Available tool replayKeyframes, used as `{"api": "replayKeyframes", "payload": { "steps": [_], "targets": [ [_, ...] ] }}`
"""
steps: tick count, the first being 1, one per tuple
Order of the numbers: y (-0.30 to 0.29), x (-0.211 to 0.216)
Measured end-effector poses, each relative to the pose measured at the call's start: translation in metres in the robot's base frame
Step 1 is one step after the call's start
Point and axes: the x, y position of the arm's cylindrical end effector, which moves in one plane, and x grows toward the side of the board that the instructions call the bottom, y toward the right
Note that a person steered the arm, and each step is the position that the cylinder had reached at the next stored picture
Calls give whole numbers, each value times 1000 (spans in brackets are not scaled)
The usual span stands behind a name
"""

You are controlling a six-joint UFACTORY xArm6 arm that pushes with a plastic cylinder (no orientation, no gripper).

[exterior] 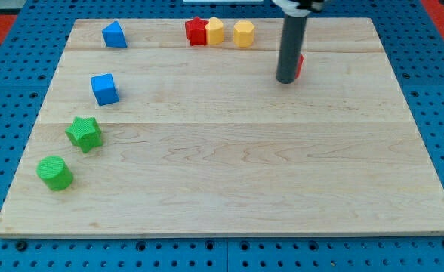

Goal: Move the red circle to the right of yellow hexagon

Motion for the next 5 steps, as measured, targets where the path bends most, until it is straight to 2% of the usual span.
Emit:
{"api": "replayKeyframes", "payload": {
  "steps": [2,3,4,5],
  "targets": [
    [12,1],
    [37,1],
    [30,-15],
    [-2,-37]
  ]
}}
